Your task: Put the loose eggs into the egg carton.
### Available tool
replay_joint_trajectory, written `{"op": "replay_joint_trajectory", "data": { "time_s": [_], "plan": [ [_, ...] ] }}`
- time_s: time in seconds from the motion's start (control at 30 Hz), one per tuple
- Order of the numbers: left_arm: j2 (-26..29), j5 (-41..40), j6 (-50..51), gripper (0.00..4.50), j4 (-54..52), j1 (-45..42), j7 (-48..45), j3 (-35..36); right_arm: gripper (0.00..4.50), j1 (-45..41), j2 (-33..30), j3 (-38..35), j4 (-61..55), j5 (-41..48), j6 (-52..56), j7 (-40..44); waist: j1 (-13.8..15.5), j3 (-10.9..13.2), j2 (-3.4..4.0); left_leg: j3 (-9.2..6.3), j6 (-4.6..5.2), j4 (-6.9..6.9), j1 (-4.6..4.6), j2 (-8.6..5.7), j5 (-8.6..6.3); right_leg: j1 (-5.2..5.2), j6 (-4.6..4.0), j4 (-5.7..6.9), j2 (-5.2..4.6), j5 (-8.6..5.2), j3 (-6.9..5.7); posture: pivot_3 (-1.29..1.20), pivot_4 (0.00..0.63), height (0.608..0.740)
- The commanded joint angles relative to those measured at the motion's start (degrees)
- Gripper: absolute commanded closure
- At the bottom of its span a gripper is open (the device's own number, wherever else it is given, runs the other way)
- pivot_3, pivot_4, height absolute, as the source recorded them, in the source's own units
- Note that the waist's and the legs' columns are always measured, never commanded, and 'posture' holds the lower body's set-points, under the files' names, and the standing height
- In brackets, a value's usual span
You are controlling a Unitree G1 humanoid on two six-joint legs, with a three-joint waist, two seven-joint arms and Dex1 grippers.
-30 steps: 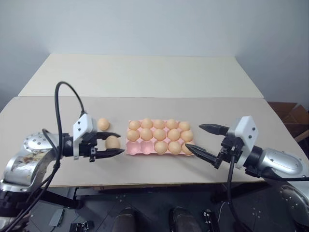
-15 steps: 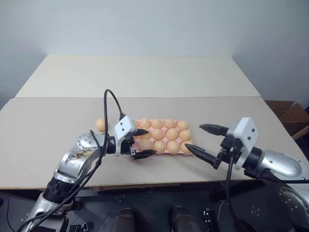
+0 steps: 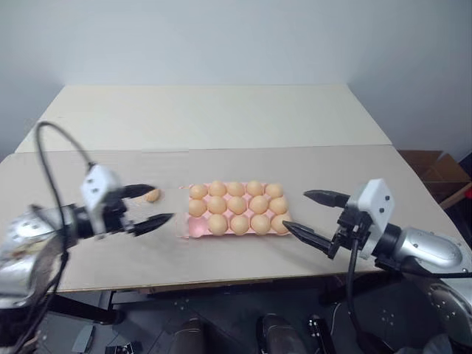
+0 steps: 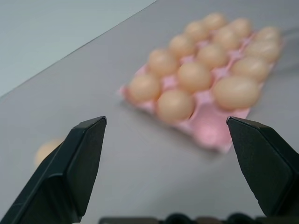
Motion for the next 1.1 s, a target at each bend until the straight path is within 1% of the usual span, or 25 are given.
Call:
{"op": "replay_joint_trajectory", "data": {
  "time_s": [0.03,0.17,0.27,0.37,0.5,0.6,0.7,0.8,0.9,0.97,1.1],
  "plan": [
    [-0.07,-0.36,-1.07,0.01,-0.85,4.74,0.61,6.58,0.0,-1.58,-0.91,-0.22,1.23,-0.65,-2.69,2.44,0.54,0.0,0.0,0.02,0.0,0.02,-0.01,-0.02,0.0,0.02,-0.05,-0.01,-0.04,-0.03,-0.04,0.0,0.15,0.74],
    [-2.99,-1.24,-0.61,0.01,-4.43,11.88,2.74,10.31,0.0,-2.31,-1.18,0.34,3.21,-1.7,-3.44,4.31,0.86,-0.01,-0.01,0.07,-0.01,0.04,-0.03,0.0,0.0,0.0,-0.11,-0.06,-0.07,-0.05,-0.01,0.0,0.15,0.74],
    [-4.81,-1.99,0.21,0.01,-7.05,14.52,4.5,11.11,0.0,-2.7,-1.09,0.53,3.91,-2.15,-3.58,5.11,1.16,0.0,-0.02,0.07,-0.01,0.04,-0.06,0.01,-0.01,-0.01,-0.12,-0.08,-0.07,-0.05,-0.01,0.0,0.15,0.74],
    [-5.73,-2.66,0.87,0.01,-8.37,15.21,5.99,11.36,0.0,-3.01,-1.09,0.58,4.24,-2.34,-3.63,5.51,1.29,0.0,-0.01,0.1,-0.01,0.03,-0.05,0.02,-0.01,-0.01,-0.15,-0.05,-0.05,-0.06,-0.05,0.0,0.15,0.74],
    [-4.77,-3.14,1.46,0.01,-7.77,13.61,7.34,10.17,0.0,-3.34,-1.35,0.17,4.46,-2.4,-3.58,6.08,1.22,0.0,-0.01,0.1,-0.01,0.03,-0.02,0.04,-0.01,-0.02,-0.19,-0.02,-0.02,-0.06,-0.05,0.0,0.15,0.74],
    [-3.91,-2.49,3.14,0.01,-5.5,8.9,9.87,6.98,0.0,-3.34,-1.44,-0.17,4.49,-2.51,-3.59,6.29,1.36,0.0,-0.01,0.12,-0.01,0.04,-0.03,0.02,0.0,-0.01,-0.19,-0.02,-0.01,-0.06,-0.06,0.0,0.15,0.74],
    [-4.13,0.13,6.11,0.01,-1.67,0.48,14.96,0.56,0.0,-3.49,-1.36,-0.19,4.22,-2.59,-3.46,6.2,1.53,-0.01,-0.01,0.17,-0.01,0.06,-0.04,0.0,0.0,0.01,-0.17,-0.02,-0.02,-0.05,-0.09,0.0,0.15,0.74],
    [-6.59,4.11,10.07,0.01,3.24,-9.43,21.79,-7.23,0.0,-3.57,-1.29,-0.32,3.82,-2.56,-3.29,5.78,1.46,-0.01,-0.04,0.17,-0.01,0.09,-0.06,-0.03,0.0,0.06,0.1,-0.03,0.0,0.13,-0.09,0.0,0.15,0.74],
    [-9.53,6.59,12.47,0.01,7.54,-16.19,25.7,-12.49,0.0,-3.36,-1.31,-0.73,3.23,-2.35,-3.06,5.37,1.15,-0.02,-0.05,0.15,0.0,0.08,-0.11,-0.07,0.0,0.06,0.31,-0.09,0.0,0.27,-0.06,0.0,0.15,0.74],
    [-11.52,8.27,13.58,0.01,10.87,-20.05,28.19,-14.87,0.0,-3.06,-1.31,-0.95,2.76,-2.21,-2.99,5.1,0.91,-0.01,-0.06,0.16,0.02,0.06,-0.13,-0.08,-0.01,0.02,0.31,-0.12,0.01,0.28,-0.01,0.0,0.15,0.74],
    [-15.77,11.6,16.84,0.01,17.34,-26.76,34.77,-17.24,0.0,-2.53,-1.19,-1.17,2.12,-2.16,-2.98,4.38,0.86,0.0,-0.08,0.12,0.03,0.03,-0.17,-0.08,-0.02,-0.01,0.31,-0.11,0.06,0.28,-0.05,0.0,0.15,0.74]
  ]
}}
